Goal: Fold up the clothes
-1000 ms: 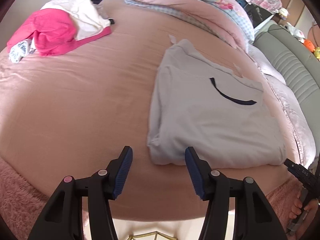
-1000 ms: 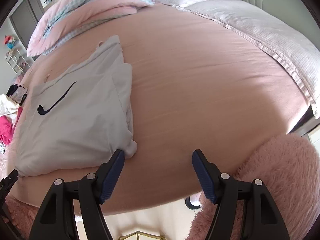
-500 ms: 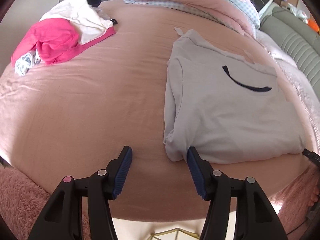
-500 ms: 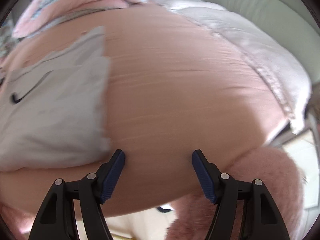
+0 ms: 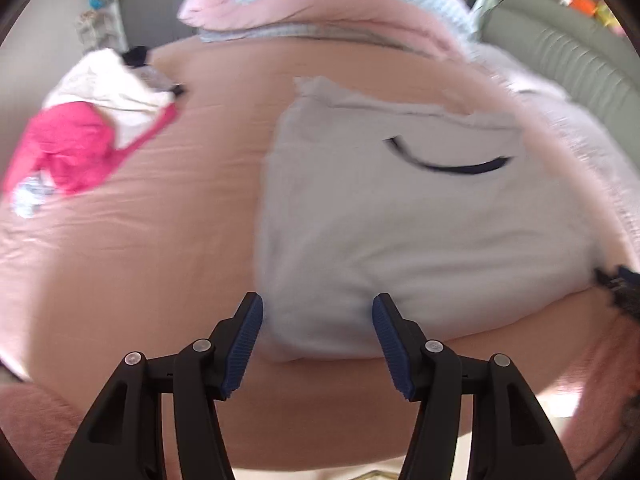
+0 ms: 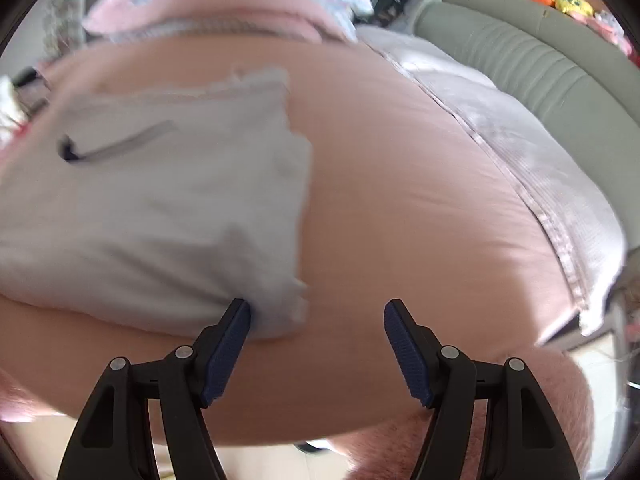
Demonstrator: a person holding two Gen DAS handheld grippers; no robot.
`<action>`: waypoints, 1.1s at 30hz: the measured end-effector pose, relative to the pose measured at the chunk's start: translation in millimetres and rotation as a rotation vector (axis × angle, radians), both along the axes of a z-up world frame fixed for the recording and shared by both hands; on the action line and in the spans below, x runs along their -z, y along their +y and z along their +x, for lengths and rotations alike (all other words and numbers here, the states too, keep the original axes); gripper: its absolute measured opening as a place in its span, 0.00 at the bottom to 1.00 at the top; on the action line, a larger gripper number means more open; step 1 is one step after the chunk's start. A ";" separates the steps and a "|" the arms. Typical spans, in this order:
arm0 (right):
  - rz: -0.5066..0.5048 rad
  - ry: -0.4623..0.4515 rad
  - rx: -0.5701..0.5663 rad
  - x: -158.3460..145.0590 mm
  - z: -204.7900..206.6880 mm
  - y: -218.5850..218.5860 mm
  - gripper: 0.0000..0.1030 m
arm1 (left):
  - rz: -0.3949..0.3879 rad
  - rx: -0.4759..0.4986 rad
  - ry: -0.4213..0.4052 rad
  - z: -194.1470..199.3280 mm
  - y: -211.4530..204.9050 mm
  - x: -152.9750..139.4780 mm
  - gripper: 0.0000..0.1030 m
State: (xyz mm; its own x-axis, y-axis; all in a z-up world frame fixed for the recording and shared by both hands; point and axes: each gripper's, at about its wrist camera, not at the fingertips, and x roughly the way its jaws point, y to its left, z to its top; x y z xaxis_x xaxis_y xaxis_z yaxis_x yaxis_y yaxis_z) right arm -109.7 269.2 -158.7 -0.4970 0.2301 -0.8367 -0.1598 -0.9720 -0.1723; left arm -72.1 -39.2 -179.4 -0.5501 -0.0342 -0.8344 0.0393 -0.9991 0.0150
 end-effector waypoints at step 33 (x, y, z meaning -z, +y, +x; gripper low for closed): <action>-0.522 0.033 -0.009 8.5 -11.4 17.3 0.38 | 0.199 -0.167 0.012 -7.2 -30.7 11.8 0.58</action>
State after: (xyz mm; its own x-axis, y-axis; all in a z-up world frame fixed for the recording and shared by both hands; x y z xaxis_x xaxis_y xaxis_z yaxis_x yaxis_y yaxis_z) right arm -121.1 286.5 -167.1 -0.5253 -0.2184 -0.8224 -0.1478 -0.9284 0.3409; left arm -79.4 -69.9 -191.2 -0.5609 0.0387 -0.8270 0.2029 -0.9620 -0.1826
